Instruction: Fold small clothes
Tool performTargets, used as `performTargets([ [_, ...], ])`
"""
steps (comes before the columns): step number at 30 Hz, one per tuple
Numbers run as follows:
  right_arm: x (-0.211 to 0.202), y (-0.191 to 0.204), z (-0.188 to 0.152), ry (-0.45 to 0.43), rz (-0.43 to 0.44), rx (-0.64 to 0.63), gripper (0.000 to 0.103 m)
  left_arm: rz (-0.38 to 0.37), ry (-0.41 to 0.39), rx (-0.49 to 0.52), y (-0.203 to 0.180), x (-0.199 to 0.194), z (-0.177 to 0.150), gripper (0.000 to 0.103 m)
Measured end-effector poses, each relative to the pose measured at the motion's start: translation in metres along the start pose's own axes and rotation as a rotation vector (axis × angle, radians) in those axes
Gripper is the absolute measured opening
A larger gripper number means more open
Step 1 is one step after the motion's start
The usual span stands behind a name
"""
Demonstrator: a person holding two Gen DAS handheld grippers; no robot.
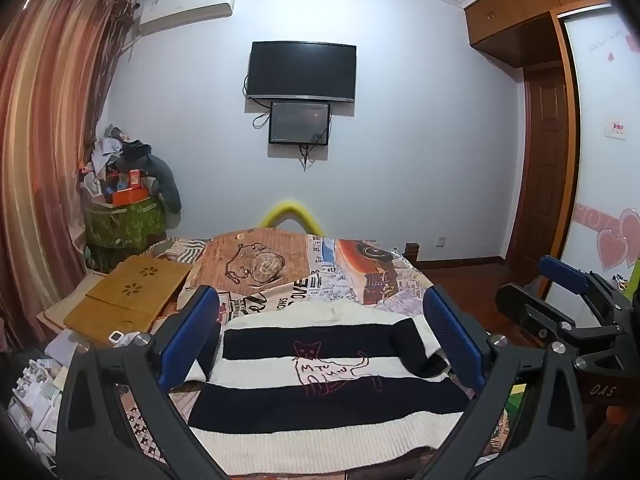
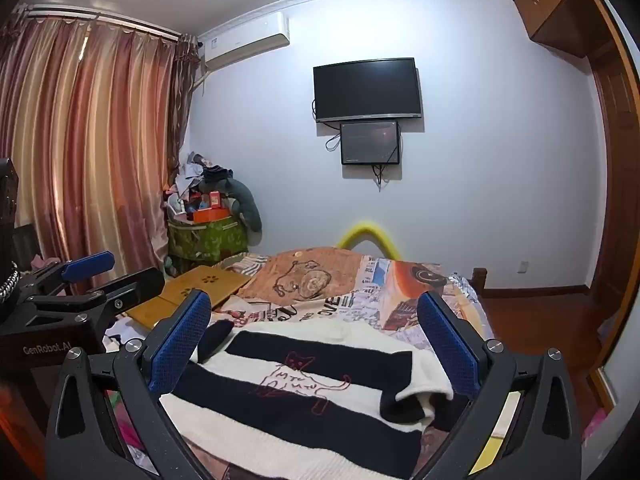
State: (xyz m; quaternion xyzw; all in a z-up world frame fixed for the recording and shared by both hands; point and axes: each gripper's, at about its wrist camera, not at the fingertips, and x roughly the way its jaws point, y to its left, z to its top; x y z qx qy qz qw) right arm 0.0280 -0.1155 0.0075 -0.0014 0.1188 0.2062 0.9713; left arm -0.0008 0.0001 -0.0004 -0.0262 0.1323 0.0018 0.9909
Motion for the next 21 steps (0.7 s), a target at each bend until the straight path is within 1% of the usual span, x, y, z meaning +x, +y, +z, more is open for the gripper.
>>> performTargets([
  [3,0.001,0.000,-0.001,0.004,-0.001,-0.002,0.102,0.001,-0.001,0.004,0.000,-0.002,0.000,0.103],
  [4,0.001,0.000,-0.001,0.006,-0.001,-0.002,0.102,0.000,0.002,-0.002,0.000,-0.001,-0.009,0.103],
  [6,0.001,0.001,-0.001,0.009,-0.003,-0.004,0.102,0.004,0.006,-0.002,0.000,0.002,-0.011,0.103],
  [9,0.002,0.004,-0.003,0.012,-0.002,-0.003,0.102,0.008,0.011,-0.008,0.003,0.004,-0.011,0.103],
  [10,0.003,0.003,-0.002,0.015,-0.003,-0.003,0.102,0.011,0.018,-0.015,0.004,0.007,-0.004,0.103],
  [21,0.006,0.001,-0.004,0.025,0.002,0.000,0.102,0.024,0.023,-0.033,0.007,0.006,-0.002,0.103],
])
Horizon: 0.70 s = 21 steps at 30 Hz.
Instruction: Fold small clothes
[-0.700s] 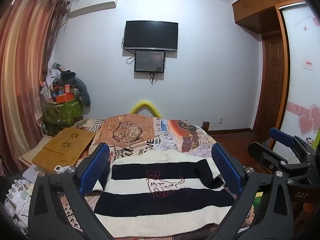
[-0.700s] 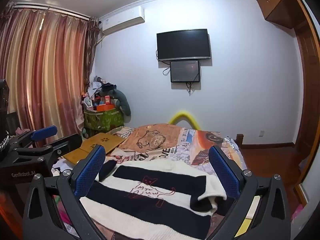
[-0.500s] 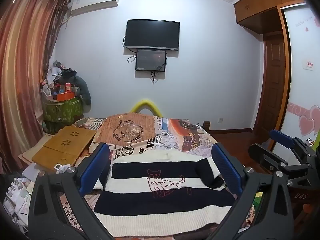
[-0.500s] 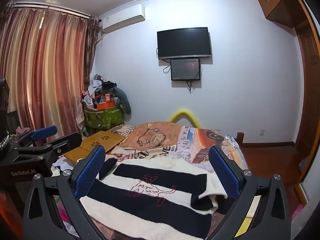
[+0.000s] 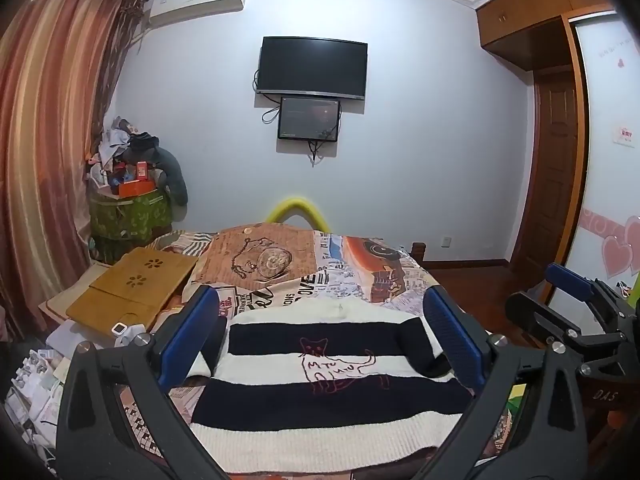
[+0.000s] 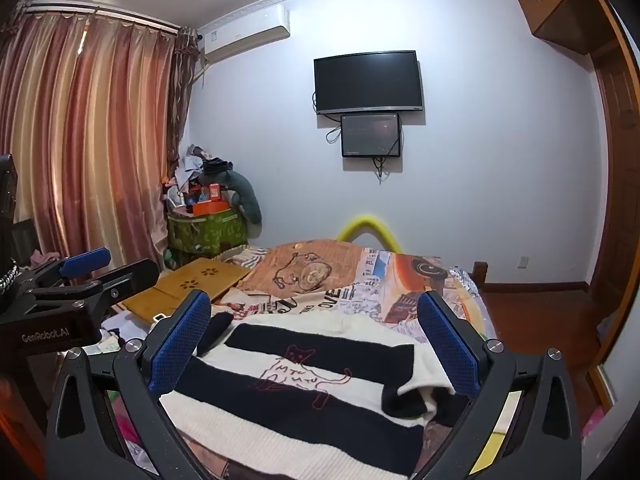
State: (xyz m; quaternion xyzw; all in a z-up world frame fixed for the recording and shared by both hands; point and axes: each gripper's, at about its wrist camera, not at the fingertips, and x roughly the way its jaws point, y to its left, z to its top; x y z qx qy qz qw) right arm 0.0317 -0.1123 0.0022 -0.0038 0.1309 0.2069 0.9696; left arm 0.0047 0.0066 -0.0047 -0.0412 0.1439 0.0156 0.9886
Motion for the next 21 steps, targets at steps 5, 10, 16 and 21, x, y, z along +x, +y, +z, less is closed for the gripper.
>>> performTargets([
  [5,0.0015,0.0001,-0.0005,0.002,0.006,-0.001,0.102,0.005,0.001,-0.009,0.0011,0.0013,0.0011,0.103],
  [10,0.0002,0.0040,0.0011,-0.001,0.006,-0.007,0.102,0.009,0.000,-0.014,0.0024,0.0015,0.0013,0.103],
  [16,0.0007,0.0038,0.0021,-0.004,0.005,-0.009,0.102,0.015,-0.006,-0.017,0.0057,0.0008,0.0000,0.103],
  [21,0.0010,0.0040,0.0024,-0.007,0.004,-0.011,0.102,0.018,-0.004,-0.020,0.0052,0.0023,-0.0009,0.103],
])
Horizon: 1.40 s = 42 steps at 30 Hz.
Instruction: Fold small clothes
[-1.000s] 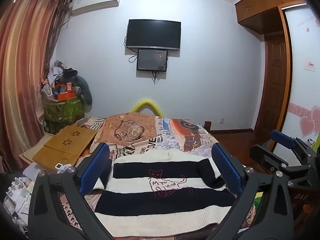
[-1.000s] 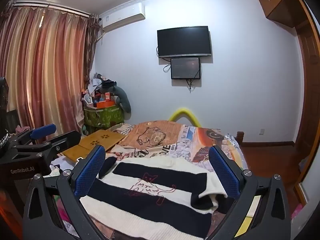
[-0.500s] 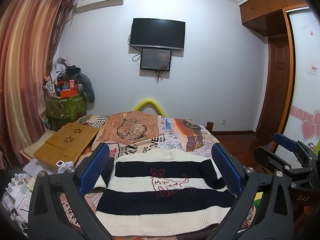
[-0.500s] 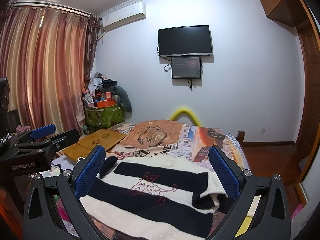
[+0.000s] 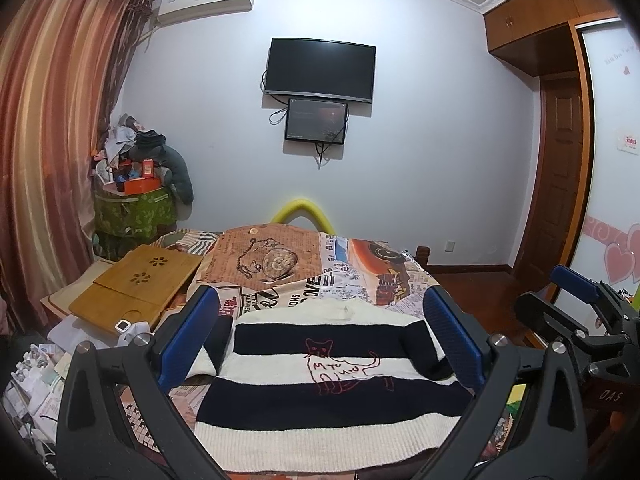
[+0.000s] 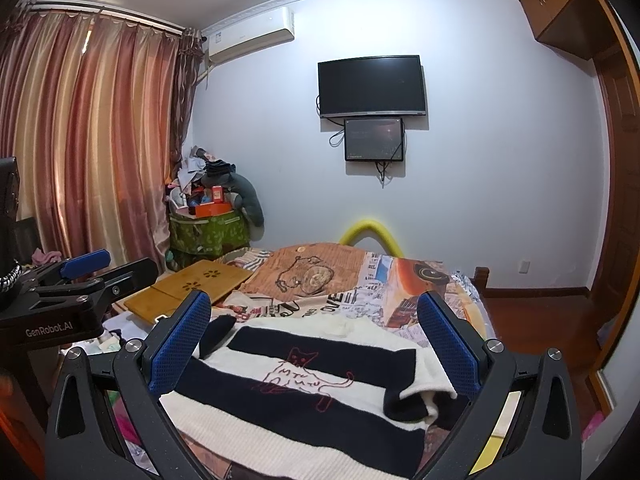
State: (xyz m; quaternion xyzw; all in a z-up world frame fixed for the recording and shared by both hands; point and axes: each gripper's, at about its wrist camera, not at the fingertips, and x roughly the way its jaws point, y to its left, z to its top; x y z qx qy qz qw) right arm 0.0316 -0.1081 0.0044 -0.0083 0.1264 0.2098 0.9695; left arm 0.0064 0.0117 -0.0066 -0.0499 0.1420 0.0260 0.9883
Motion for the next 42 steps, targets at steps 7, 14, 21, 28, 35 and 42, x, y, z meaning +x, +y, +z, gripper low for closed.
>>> performTargets([
  [7,-0.0009,-0.0007,0.0003,-0.003,-0.004,0.002,0.102,0.000,-0.001,0.002,0.0010,-0.0005,0.0003,0.103],
  [14,-0.0010,-0.0022,0.0011,-0.004,-0.004,0.004,0.102,-0.002,0.002,0.003,0.0011,-0.0001,0.0001,0.103],
  [21,-0.0010,-0.0019,0.0011,-0.004,-0.005,0.004,0.102,-0.001,0.008,0.001,0.0009,0.0015,-0.0013,0.103],
  [28,-0.0009,-0.0019,0.0010,-0.004,-0.005,0.004,0.102,-0.001,0.008,0.001,-0.0002,0.0020,-0.0015,0.103],
  [35,-0.0008,-0.0017,0.0007,-0.005,-0.005,0.005,0.102,-0.001,0.009,0.001,-0.0002,0.0021,-0.0016,0.103],
  [42,-0.0006,-0.0043,0.0021,-0.006,-0.006,0.007,0.102,-0.002,0.006,0.005,0.0003,0.0019,-0.0021,0.103],
])
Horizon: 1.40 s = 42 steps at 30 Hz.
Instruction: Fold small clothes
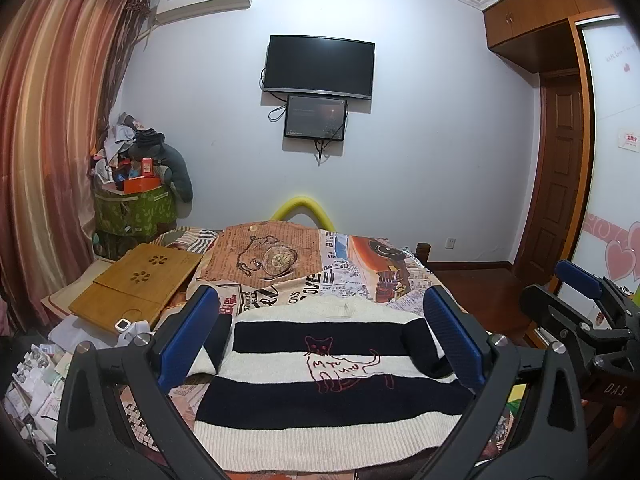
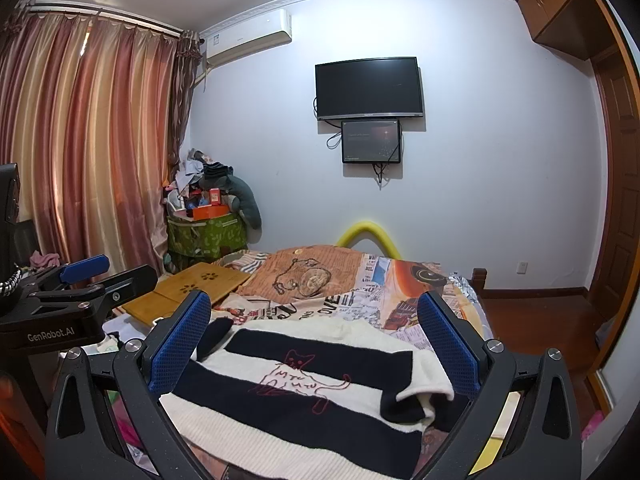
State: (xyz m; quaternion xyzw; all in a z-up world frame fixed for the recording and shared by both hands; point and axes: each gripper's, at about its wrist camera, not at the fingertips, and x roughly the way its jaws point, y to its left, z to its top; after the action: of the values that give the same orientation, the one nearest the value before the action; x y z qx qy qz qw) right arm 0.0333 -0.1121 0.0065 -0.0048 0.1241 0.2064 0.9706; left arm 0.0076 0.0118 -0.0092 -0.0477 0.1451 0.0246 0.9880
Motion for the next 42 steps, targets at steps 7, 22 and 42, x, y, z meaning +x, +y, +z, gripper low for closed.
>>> performTargets([
  [7,0.003,-0.003,0.001,0.002,0.001,0.003,0.102,-0.007,0.005,0.001,0.002,0.004,0.000,0.103],
  [22,0.085,-0.044,0.008,0.060,-0.022,-0.037,0.102,0.004,0.177,0.057,0.035,0.142,0.026,0.103],
  [42,0.297,-0.145,-0.054,0.614,0.097,-0.037,0.074,0.041,0.740,0.209,0.111,0.425,-0.053,0.103],
])
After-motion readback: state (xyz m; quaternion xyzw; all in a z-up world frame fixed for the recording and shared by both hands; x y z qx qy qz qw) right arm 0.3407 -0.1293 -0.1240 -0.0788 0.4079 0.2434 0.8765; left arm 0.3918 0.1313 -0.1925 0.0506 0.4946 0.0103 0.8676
